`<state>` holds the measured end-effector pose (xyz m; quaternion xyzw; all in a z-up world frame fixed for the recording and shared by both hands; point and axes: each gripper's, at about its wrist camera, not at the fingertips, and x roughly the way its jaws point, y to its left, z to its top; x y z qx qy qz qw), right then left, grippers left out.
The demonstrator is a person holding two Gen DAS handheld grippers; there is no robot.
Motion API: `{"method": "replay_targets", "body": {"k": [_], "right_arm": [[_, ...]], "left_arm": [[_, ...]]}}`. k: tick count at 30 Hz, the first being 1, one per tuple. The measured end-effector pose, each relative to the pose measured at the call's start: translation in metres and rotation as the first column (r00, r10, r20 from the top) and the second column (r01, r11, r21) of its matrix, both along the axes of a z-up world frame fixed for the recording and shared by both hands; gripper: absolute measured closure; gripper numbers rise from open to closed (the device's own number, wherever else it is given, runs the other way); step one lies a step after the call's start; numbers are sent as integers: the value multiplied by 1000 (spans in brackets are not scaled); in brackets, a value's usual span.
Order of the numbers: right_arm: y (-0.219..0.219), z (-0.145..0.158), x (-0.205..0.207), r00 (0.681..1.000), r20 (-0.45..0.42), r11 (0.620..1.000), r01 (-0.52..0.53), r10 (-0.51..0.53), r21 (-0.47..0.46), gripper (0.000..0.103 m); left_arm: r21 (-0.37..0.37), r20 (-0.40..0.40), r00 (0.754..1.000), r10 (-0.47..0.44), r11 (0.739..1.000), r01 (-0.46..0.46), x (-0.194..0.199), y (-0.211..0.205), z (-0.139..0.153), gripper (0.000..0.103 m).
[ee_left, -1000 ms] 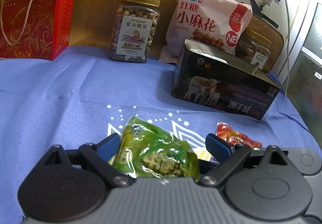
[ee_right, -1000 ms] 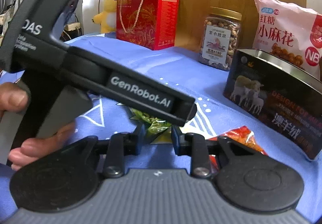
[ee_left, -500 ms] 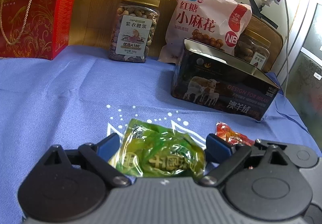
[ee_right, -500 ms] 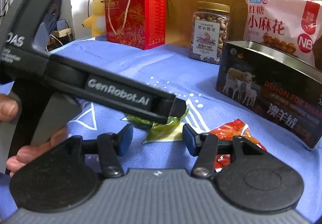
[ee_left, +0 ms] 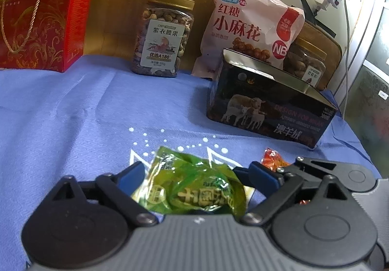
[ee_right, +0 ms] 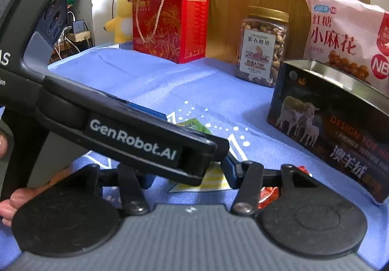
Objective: Organize snacks
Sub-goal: 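Hold the green snack pack in the left gripper and settle the grip, then lift the green snack pack over the tin box and release it inside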
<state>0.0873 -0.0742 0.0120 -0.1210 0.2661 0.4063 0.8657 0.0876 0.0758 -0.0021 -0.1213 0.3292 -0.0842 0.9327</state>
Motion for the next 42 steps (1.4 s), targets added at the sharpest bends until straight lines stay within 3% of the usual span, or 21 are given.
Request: {"method": "replay_targets", "body": {"k": [4, 10, 12, 17, 22, 28, 31, 34, 42], "right_arm": [[-3, 2, -6, 999, 37, 1000, 19, -20, 11, 49], [-9, 5, -11, 996, 71, 998, 43, -46, 41, 49], [-11, 6, -10, 996, 67, 998, 50, -53, 49, 49], [-19, 7, -9, 995, 60, 996, 75, -78, 57, 50], [-32, 9, -10, 992, 57, 990, 106, -112, 95, 50], [-48, 10, -10, 989, 46, 984, 136, -142, 112, 50], [-57, 10, -14, 984, 65, 982, 156, -164, 109, 50], [-68, 9, -15, 980, 49, 976, 187, -193, 114, 50], [-87, 8, -22, 971, 24, 964, 232, -237, 128, 50]], "left_arm": [[-37, 3, 1000, -12, 999, 12, -1, 3, 1, 20], [-123, 11, 998, -65, 990, 66, -2, -1, 13, 44], [-152, 3, 997, -82, 985, 81, 1, -3, 15, 44], [-145, -14, 995, -100, 985, 97, 3, -9, 17, 44], [-189, -53, 997, -52, 981, 41, 9, 15, 18, 36], [-312, -114, 981, -154, 943, 112, 17, 17, 9, 28], [-323, -126, 972, -198, 935, 148, 20, 1, 5, 25], [-335, -128, 967, -219, 927, 166, 22, -12, 1, 26], [-327, -136, 964, -227, 929, 173, 23, -28, 3, 39]]}}
